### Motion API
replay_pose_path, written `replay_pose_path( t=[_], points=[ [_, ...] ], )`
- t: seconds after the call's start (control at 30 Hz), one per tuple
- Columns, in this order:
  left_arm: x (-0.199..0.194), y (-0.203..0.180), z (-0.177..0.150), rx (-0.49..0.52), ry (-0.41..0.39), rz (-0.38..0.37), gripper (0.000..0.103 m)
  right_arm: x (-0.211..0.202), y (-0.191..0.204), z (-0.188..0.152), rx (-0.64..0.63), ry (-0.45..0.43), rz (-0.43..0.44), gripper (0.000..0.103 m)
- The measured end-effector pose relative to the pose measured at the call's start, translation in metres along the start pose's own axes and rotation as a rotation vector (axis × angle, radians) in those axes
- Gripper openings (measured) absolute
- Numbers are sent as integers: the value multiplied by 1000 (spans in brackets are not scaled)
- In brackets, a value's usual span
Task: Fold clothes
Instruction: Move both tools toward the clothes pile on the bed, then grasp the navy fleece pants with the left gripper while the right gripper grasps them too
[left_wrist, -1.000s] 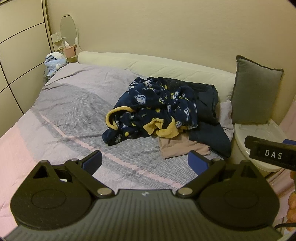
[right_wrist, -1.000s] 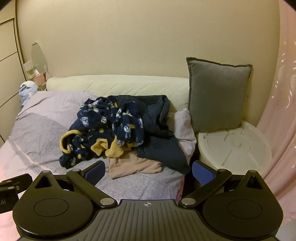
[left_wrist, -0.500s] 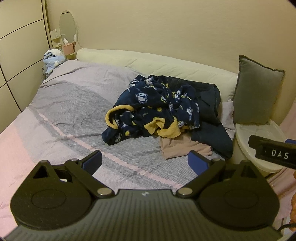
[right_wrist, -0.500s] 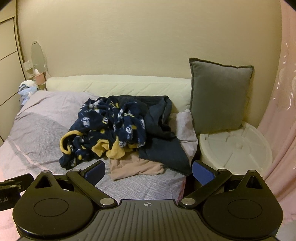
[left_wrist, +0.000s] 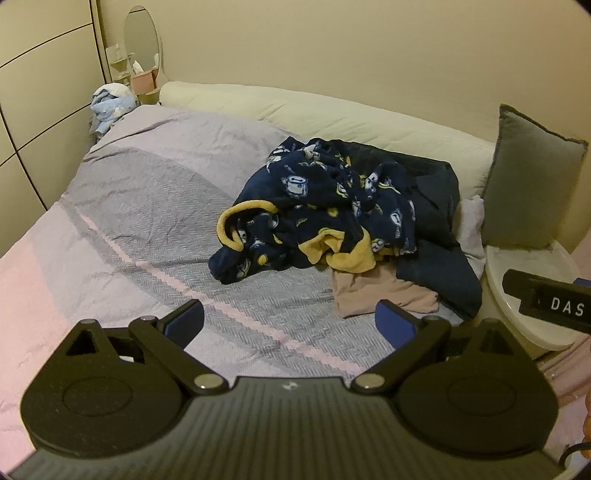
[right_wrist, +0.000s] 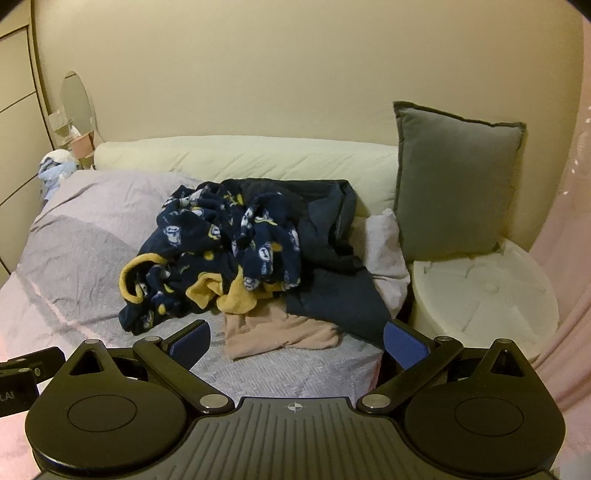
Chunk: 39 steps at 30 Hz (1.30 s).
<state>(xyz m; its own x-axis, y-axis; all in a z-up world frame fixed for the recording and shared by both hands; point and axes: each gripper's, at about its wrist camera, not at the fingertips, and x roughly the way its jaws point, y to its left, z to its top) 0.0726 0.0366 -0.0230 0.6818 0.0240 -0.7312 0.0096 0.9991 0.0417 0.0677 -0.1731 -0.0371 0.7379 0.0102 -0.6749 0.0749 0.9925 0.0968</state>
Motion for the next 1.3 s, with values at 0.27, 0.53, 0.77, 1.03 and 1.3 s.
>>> replay_pose_path(
  t=[0.27, 0.53, 0.77, 1.03, 1.3],
  points=[
    [29, -4, 16, -16, 26, 4, 98, 31, -1, 14, -33, 4, 30, 103],
    [69, -5, 27, -22, 57, -2, 97, 69, -12, 26, -92, -9, 8, 103],
    [111, -18, 44, 1, 84, -38, 95, 110, -22, 33, -116, 33, 43, 102],
    [161, -37, 70, 17, 120, -52, 93, 159, -29, 51, -131, 83, 47, 94],
    [202, -46, 92, 37, 132, -40, 93, 207, -35, 73, -111, 124, 60, 92]
  ],
)
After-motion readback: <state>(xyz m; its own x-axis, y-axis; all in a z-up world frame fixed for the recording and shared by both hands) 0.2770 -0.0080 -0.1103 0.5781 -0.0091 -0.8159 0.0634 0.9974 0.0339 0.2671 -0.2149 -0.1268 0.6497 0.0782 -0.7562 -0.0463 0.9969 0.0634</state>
